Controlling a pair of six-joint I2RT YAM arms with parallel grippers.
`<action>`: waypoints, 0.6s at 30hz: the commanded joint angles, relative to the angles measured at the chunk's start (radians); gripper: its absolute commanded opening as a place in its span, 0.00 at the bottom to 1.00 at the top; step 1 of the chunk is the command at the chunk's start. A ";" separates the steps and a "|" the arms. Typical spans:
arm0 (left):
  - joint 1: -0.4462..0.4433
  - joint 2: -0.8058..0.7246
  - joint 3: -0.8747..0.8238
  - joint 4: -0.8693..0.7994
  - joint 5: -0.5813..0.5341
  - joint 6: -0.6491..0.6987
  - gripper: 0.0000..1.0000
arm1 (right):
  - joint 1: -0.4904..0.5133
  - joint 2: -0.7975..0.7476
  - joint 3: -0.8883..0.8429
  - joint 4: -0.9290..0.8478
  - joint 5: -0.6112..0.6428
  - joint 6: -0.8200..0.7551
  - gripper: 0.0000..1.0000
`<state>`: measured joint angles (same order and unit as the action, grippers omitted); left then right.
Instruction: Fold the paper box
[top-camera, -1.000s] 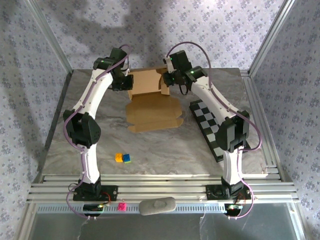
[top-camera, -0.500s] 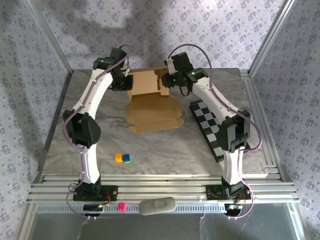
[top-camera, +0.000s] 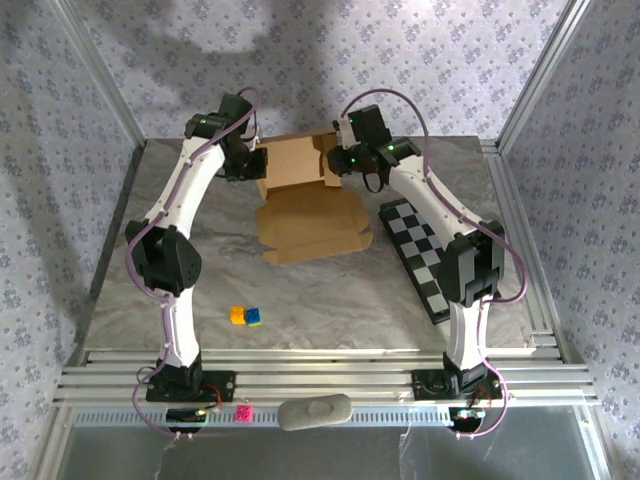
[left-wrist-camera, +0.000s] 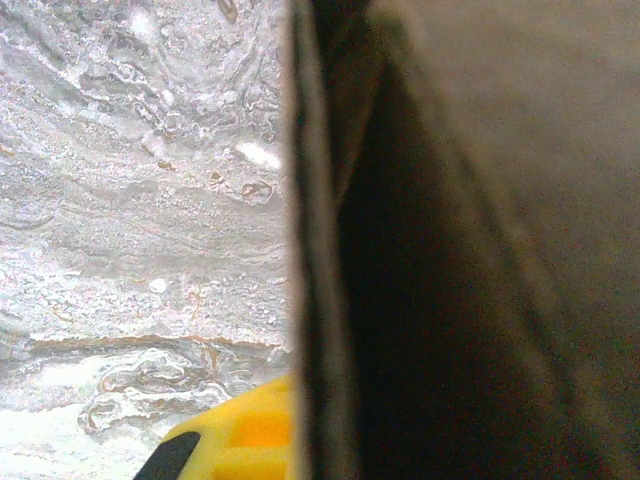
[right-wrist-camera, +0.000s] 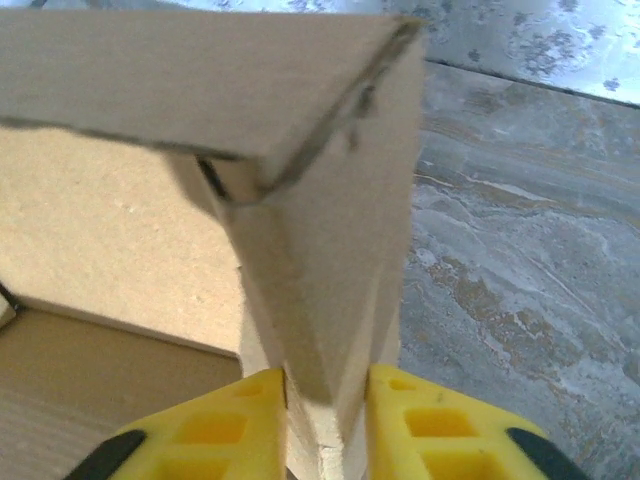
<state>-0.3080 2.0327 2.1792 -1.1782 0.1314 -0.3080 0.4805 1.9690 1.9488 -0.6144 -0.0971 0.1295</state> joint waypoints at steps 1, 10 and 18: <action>-0.009 -0.016 0.072 0.088 0.140 -0.036 0.00 | 0.025 0.051 0.057 -0.097 0.056 0.010 0.13; -0.008 -0.010 0.092 0.074 0.132 -0.041 0.00 | 0.096 0.080 0.137 -0.178 0.405 -0.031 0.00; -0.008 0.009 0.126 0.054 0.134 -0.046 0.00 | 0.150 0.082 0.145 -0.222 0.651 -0.031 0.00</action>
<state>-0.3084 2.0468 2.2421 -1.1770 0.1658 -0.3233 0.6296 2.0239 2.0933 -0.7383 0.4797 0.1123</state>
